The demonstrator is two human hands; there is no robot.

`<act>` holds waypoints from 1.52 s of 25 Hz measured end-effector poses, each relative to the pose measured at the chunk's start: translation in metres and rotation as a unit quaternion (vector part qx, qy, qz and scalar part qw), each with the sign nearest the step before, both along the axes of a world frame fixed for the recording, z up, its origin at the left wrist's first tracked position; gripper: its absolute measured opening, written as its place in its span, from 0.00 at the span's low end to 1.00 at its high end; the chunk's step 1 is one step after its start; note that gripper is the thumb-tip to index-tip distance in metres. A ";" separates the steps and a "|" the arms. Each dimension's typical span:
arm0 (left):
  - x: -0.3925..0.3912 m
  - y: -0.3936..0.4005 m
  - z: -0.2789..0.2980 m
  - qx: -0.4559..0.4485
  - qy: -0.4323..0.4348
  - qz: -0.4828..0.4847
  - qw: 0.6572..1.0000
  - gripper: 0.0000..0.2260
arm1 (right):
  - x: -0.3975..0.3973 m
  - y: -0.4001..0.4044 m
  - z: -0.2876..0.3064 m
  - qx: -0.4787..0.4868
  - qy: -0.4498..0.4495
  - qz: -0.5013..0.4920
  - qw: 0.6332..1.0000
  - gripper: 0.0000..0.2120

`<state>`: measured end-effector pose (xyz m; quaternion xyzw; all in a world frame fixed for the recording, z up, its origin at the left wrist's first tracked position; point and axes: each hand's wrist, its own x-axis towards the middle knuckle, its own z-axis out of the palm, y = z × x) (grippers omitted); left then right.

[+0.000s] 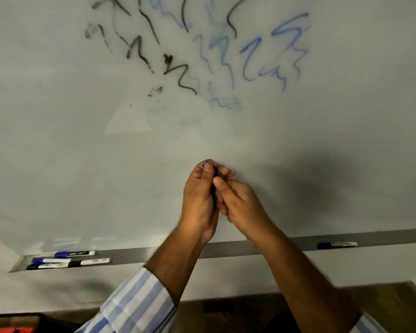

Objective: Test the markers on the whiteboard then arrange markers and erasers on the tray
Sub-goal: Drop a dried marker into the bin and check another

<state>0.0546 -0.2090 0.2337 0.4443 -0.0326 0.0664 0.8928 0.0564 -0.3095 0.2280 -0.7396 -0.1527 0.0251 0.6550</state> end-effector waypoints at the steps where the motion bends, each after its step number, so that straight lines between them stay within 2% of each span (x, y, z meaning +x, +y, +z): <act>1: -0.002 0.009 0.008 0.006 -0.015 0.004 1.000 0.09 | -0.003 0.005 0.006 0.024 -0.005 0.006 1.000 0.21; 6: -0.006 0.060 0.051 0.060 -0.080 0.067 0.993 0.12 | 0.005 0.017 0.047 0.141 0.025 0.051 0.988 0.18; 9: 0.001 0.094 0.082 0.145 -0.132 0.155 0.968 0.11 | 0.008 0.018 0.078 0.170 -0.029 0.041 0.984 0.17; 14: 0.019 0.136 0.147 0.233 -0.244 0.262 0.904 0.09 | 0.018 0.024 0.125 0.196 -0.159 0.027 0.967 0.09; 19: 0.040 0.174 0.199 0.287 -0.304 0.365 0.832 0.10 | 0.023 0.025 0.151 0.310 -0.103 0.103 0.940 0.18; 21: 0.049 0.190 0.218 0.307 -0.327 0.424 0.787 0.11 | 0.027 0.024 0.154 0.333 -0.115 0.100 0.931 0.21; 22: 0.054 0.198 0.227 0.327 -0.345 0.456 0.752 0.12 | 0.030 0.024 0.156 0.333 -0.126 0.086 0.931 0.21; 25: 0.068 0.215 0.247 0.437 -0.373 0.552 0.605 0.17 | 0.036 0.027 0.160 0.286 -0.185 0.033 0.940 0.15; 26: 0.073 0.218 0.249 0.471 -0.367 0.567 0.567 0.18 | 0.038 0.028 0.160 0.259 -0.213 0.011 0.942 0.13; 28: 0.079 0.218 0.245 0.518 -0.356 0.580 0.518 0.21 | 0.043 0.029 0.160 0.195 -0.284 -0.057 0.937 0.09; 30: 0.086 0.216 0.236 0.540 -0.351 0.588 0.489 0.22 | 0.053 0.025 0.161 0.119 -0.381 -0.122 0.909 0.11; 34: 0.094 0.219 0.234 0.556 -0.347 0.601 0.458 0.27 | 0.074 0.021 0.176 -0.043 -0.540 -0.189 0.819 0.13; 36: 0.095 0.219 0.233 0.558 -0.333 0.602 0.464 0.28 | 0.077 0.024 0.184 -0.119 -0.568 -0.174 0.795 0.14; 38: 0.096 0.219 0.230 0.559 -0.318 0.602 0.473 0.27 | 0.077 0.022 0.190 -0.147 -0.576 -0.170 0.786 0.15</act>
